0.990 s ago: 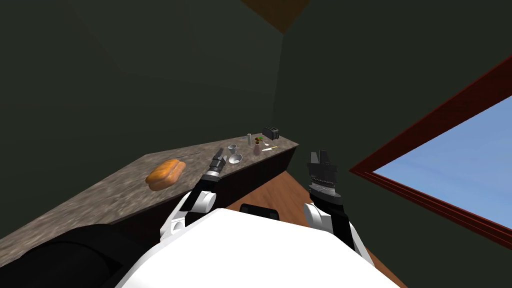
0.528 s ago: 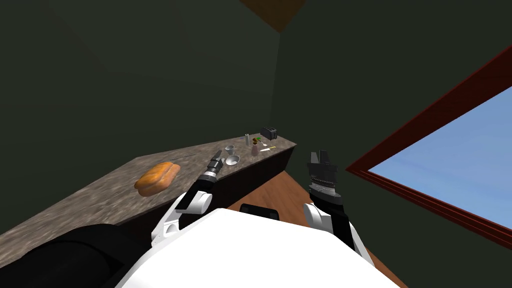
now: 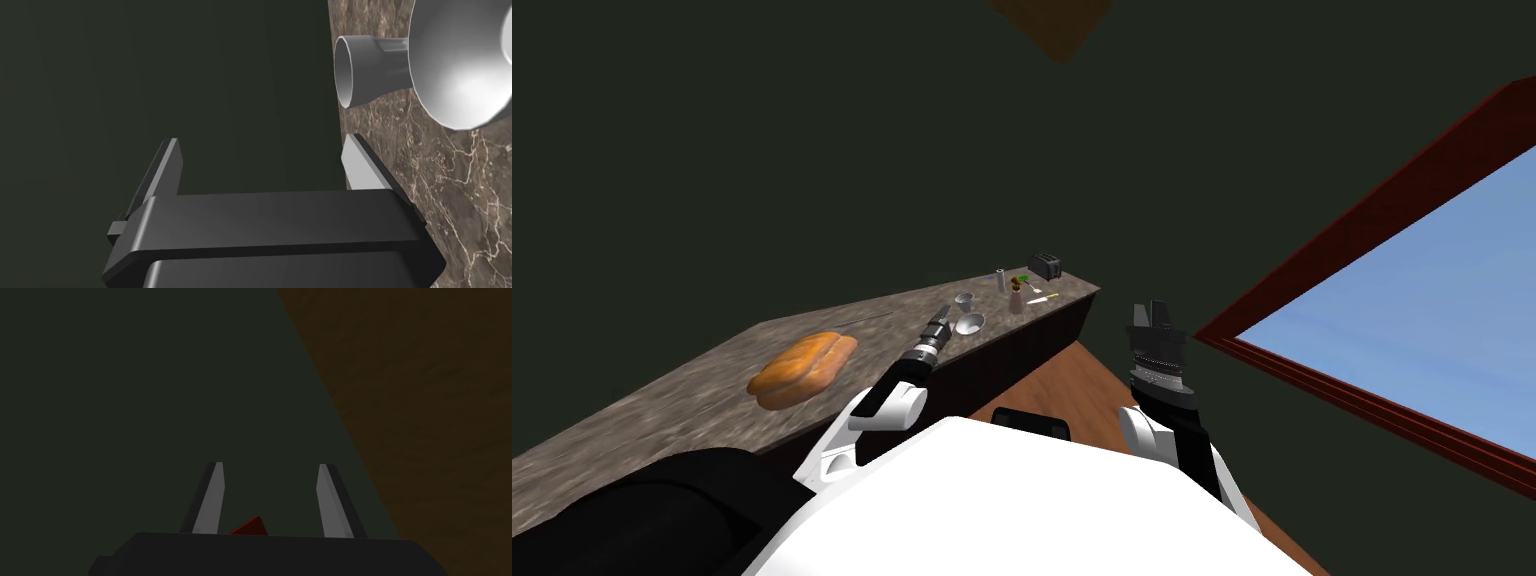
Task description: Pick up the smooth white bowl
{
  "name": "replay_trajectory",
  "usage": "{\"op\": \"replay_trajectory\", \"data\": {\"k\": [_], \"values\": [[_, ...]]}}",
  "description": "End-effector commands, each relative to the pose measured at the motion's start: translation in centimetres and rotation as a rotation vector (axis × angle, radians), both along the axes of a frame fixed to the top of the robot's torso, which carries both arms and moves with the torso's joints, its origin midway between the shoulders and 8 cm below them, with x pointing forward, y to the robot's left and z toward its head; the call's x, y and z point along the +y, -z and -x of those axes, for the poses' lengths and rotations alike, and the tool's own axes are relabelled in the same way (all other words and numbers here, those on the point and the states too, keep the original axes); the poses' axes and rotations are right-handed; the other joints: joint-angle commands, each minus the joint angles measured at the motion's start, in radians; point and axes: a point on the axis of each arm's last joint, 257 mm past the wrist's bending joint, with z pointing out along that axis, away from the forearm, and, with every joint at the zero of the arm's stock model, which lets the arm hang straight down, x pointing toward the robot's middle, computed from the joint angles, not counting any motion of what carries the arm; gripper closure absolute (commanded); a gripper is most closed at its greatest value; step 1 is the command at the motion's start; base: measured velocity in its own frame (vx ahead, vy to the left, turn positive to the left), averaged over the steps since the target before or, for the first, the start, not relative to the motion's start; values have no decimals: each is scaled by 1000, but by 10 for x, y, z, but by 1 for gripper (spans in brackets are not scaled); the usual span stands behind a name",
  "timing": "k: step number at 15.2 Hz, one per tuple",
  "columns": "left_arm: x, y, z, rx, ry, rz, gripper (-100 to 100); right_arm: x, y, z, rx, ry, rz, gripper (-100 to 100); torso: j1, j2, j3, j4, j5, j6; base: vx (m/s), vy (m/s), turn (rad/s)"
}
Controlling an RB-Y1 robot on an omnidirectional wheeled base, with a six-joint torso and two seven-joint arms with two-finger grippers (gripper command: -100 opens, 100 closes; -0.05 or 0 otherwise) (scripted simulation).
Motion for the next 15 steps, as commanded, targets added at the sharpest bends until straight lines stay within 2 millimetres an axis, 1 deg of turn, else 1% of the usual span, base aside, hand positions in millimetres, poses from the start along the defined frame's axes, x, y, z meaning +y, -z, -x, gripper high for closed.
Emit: {"op": "replay_trajectory", "data": {"k": [1,2,3,5,6,8,9,11,12,14,15], "values": [[10,12,5,50,-23,13,-100,0,0,0,0,0,0,0,0,0,0,0,0,0,51,-29,-85],[11,14,5,61,-25,15,-100,0,0,0,0,0,0,0,0,0,0,0,0,0,38,-19,-14],[21,18,10,83,-47,24,-100,0,0,0,0,0,0,0,0,0,0,0,0,0,44,-24,-66],[22,26,11,113,-53,30,-100,0,0,0,0,0,0,0,0,0,0,0,0,0,41,-20,-50],[32,28,16,132,-75,40,-100,0,0,0,0,0,0,0,0,0,0,0,0,0,41,-22,-75],[34,37,18,165,-81,47,-100,0,0,0,0,0,0,0,0,0,0,0,0,0,41,-19,-54],[44,40,24,186,-105,59,-100,0,0,0,0,0,0,0,0,0,0,0,0,0,47,-19,-74],[45,48,26,216,-111,65,-100,0,0,0,0,0,0,0,1,0,0,0,0,0,44,-14,-51],[54,49,32,231,-134,78,-100,0,0,0,0,0,0,0,1,0,0,0,0,0,38,-20,-77],[55,59,35,267,-141,85,-100,0,0,0,0,0,0,0,0,0,0,0,0,0,41,-21,-53],[55,59,35,267,-141,85,-100,0,0,0,0,0,0,0,0,0,0,0,0,0,20,-11,5]]}}
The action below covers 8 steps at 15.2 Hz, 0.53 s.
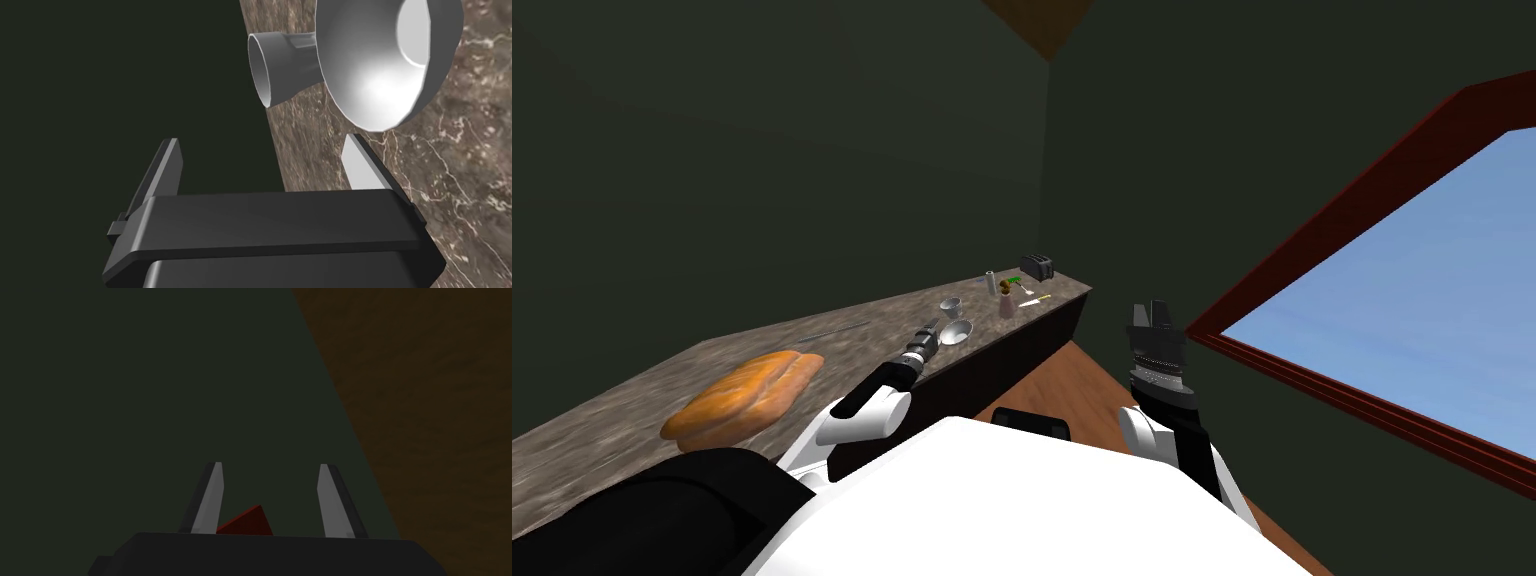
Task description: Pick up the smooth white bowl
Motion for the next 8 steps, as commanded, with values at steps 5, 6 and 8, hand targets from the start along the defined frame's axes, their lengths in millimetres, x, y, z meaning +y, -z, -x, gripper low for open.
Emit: {"op": "replay_trajectory", "data": {"k": [5,6,8], "values": [[21,21,22,103,-65,44,-100,0,0,0,0,0,0,0,0,-1,0,0,0,0,41,-19,-71],[21,23,22,110,-67,46,-100,0,0,0,0,0,0,0,0,-1,-1,0,0,0,39,-14,-25],[29,29,32,143,-96,65,-100,0,0,0,0,0,0,0,0,-1,0,0,0,0,45,-21,-73]]}}
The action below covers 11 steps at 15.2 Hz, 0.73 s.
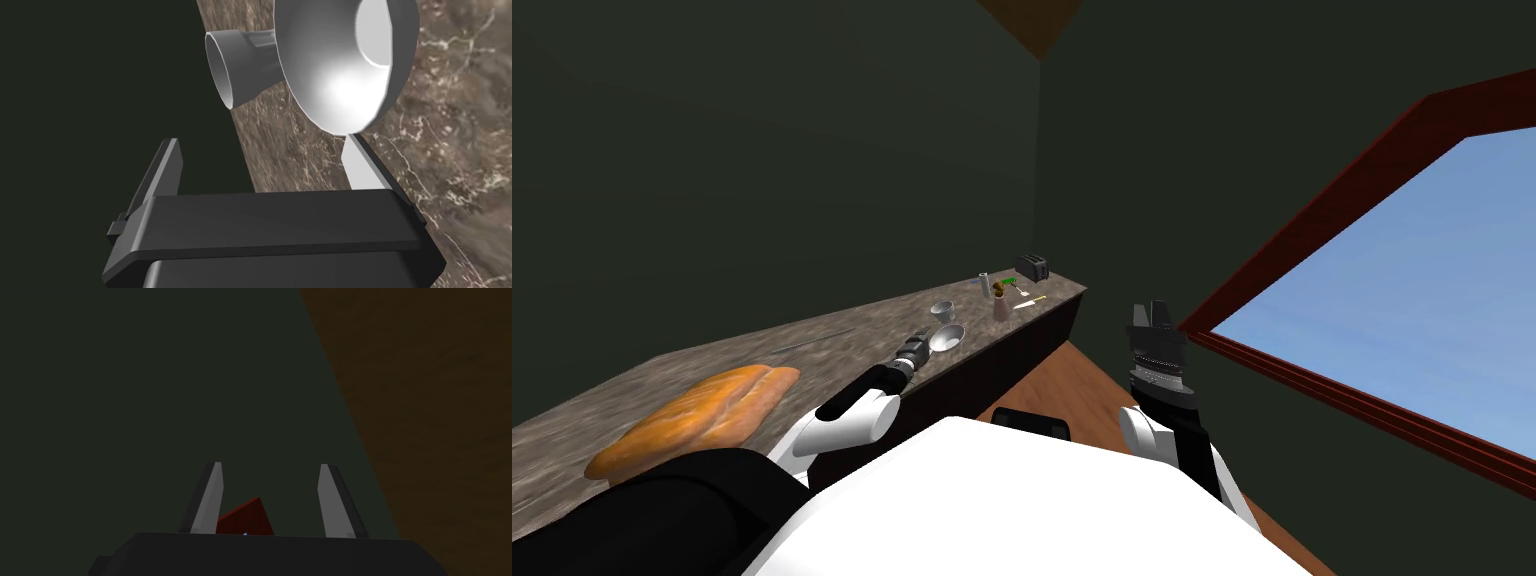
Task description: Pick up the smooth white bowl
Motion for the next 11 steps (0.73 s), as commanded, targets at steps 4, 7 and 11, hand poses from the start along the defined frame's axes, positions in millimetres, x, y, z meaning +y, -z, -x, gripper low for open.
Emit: {"op": "replay_trajectory", "data": {"k": [4,7,11], "values": [[10,16,18,81,-47,38,-100,0,0,0,0,0,0,0,0,1,0,0,0,0,37,-14,-50],[16,25,31,125,-79,62,-100,0,0,0,0,0,0,0,0,0,0,0,0,0,44,-12,-54],[22,34,45,172,-111,88,-100,0,0,0,0,0,0,0,0,0,0,0,0,0,46,-16,-54]]}}
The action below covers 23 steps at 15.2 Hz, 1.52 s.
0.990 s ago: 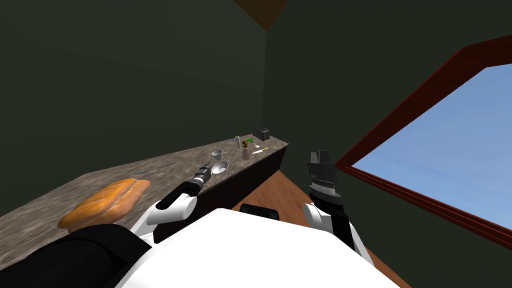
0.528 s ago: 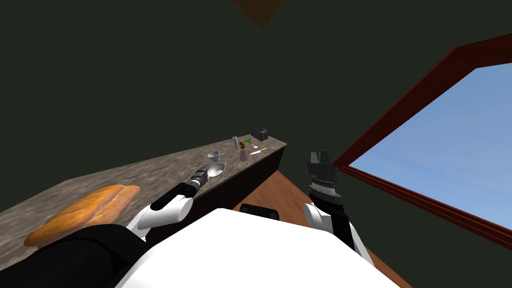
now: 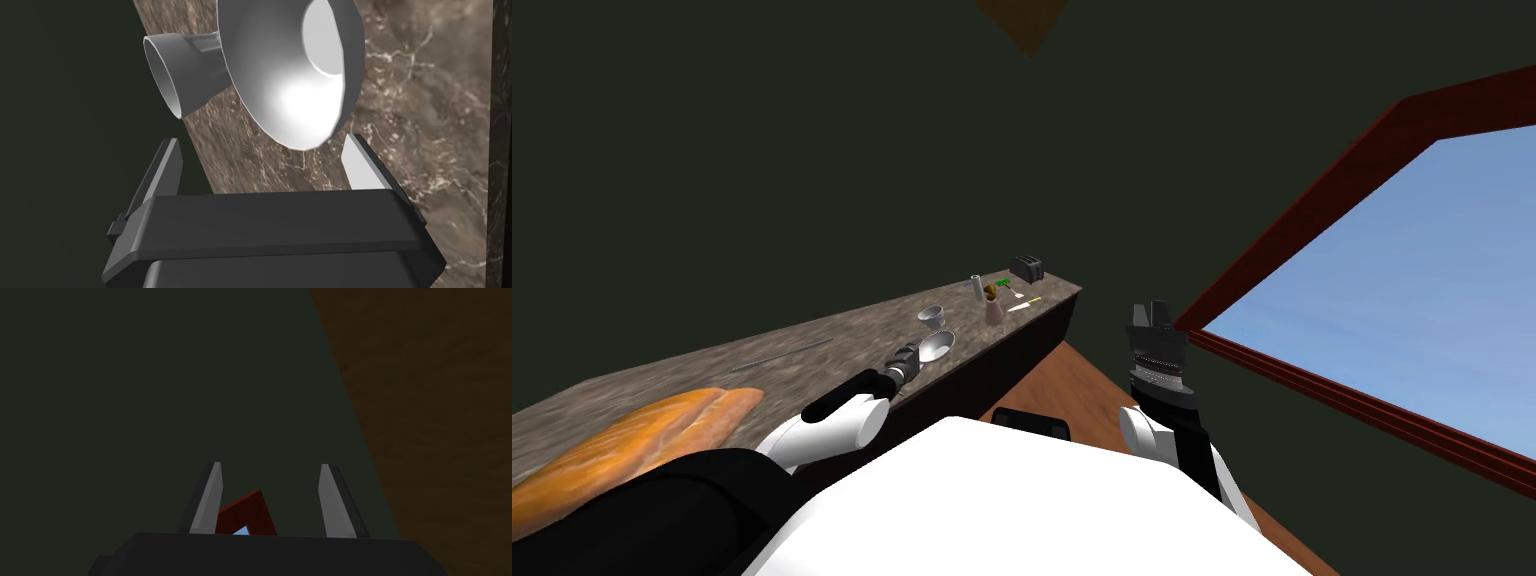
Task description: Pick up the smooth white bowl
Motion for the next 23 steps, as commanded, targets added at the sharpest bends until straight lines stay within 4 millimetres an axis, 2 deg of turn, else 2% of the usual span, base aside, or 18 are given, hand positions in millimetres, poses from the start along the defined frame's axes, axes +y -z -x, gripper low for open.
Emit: {"op": "replay_trajectory", "data": {"k": [1,3,4,8,9,11,12,14,15,17,18,23], "values": [[7,7,15,39,-34,25,-100,0,0,0,0,0,0,0,0,0,0,0,0,0,47,-15,-76],[7,10,17,54,-37,31,-100,0,0,0,0,0,0,0,0,0,0,0,0,0,49,-16,-46],[11,14,28,79,-65,49,-100,0,0,0,0,0,0,0,0,0,0,0,0,0,50,-10,-59],[14,24,44,132,-97,79,-100,0,0,0,0,0,0,0,0,-1,-1,0,0,0,61,-17,-73],[17,27,55,152,-122,97,-100,0,0,0,0,0,0,0,0,-1,-1,0,0,0,53,-10,-70],[16,30,57,168,-126,103,-100,0,0,0,0,0,0,0,0,-1,0,0,0,0,47,-6,-46],[18,33,68,191,-151,122,-100,0,0,0,0,0,0,0,1,0,0,0,0,0,46,-7,-64],[18,35,70,201,-153,126,-100,0,0,0,0,0,0,0,1,0,0,0,0,0,42,-7,-45],[19,38,80,224,-176,145,-100,0,0,0,0,0,0,0,1,0,0,0,0,0,36,-10,-64],[19,40,82,233,-178,149,-100,0,0,0,0,0,0,0,0,0,0,0,0,0,41,-8,-40],[19,43,93,256,-201,167,-100,0,0,0,0,0,0,0,0,0,0,0,0,0,45,-13,-53],[19,51,115,313,-245,208,-100,0,0,0,0,0,0,0,0,-1,-1,0,0,0,59,-8,-65]]}}
